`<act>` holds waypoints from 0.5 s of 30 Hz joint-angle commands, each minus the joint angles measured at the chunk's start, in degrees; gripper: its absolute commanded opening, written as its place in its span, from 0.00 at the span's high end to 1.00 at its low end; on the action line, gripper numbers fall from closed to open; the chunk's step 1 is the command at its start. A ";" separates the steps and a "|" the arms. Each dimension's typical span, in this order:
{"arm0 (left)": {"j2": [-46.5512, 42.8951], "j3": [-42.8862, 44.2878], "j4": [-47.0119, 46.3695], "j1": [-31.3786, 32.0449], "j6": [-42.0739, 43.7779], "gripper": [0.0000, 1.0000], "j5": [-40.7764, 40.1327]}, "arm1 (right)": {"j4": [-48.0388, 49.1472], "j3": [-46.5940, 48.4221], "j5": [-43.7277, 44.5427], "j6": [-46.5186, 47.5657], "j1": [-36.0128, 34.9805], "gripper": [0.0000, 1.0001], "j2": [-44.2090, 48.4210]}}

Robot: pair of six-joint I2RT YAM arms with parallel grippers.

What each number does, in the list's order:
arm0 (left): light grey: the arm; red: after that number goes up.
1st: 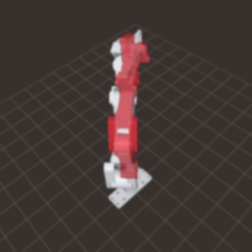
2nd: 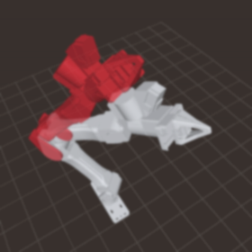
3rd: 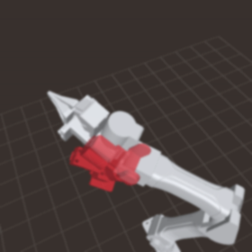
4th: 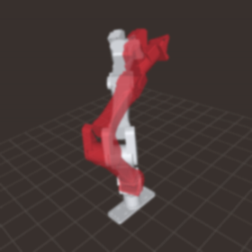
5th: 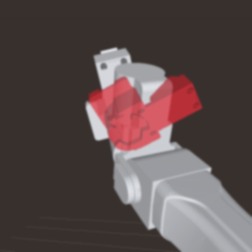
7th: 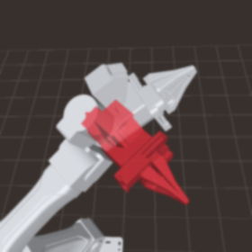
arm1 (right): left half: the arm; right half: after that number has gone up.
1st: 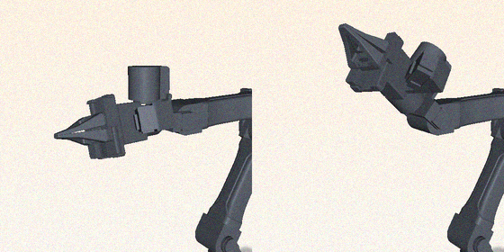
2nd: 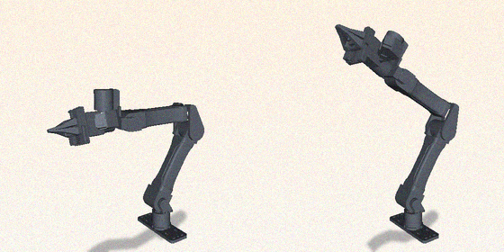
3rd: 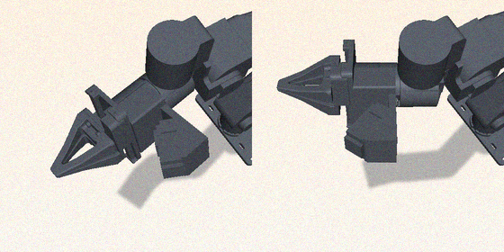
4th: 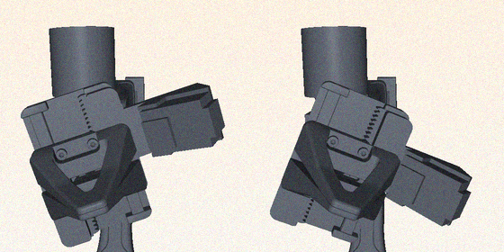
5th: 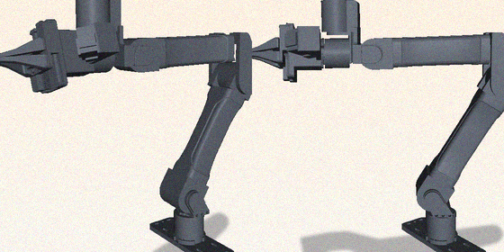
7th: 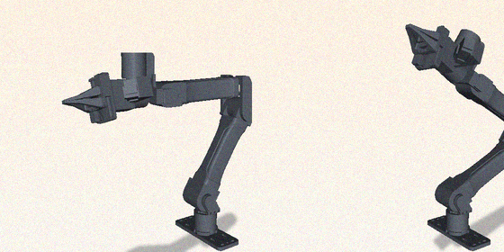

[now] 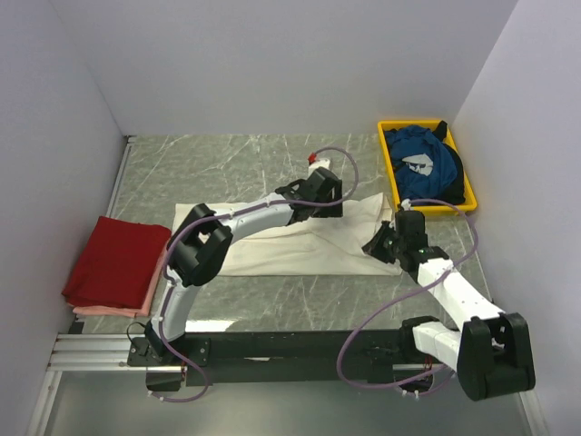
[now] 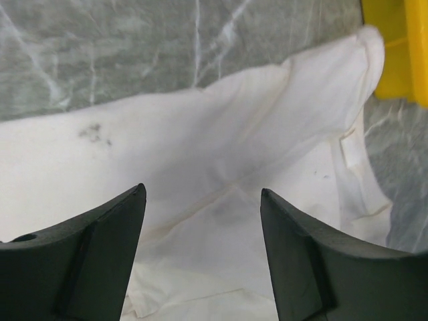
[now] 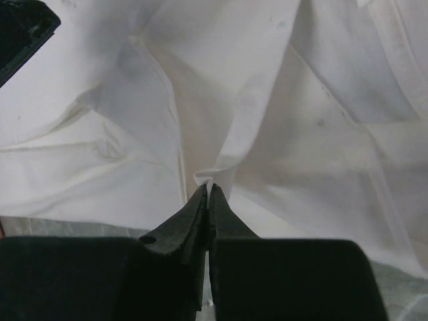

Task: Fold and stack the t-shirts
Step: Fold the tshirt

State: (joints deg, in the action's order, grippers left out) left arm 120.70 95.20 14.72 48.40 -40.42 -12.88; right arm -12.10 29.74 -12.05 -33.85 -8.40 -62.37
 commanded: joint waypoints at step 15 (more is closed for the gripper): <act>6.73 6.31 1.45 4.33 8.34 0.32 2.52 | -0.47 -8.90 -2.45 -2.89 -0.82 0.78 8.41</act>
State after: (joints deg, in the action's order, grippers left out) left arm 126.34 98.45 15.88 52.21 -34.09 -11.07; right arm -14.00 21.28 -14.24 -36.40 -8.75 -54.22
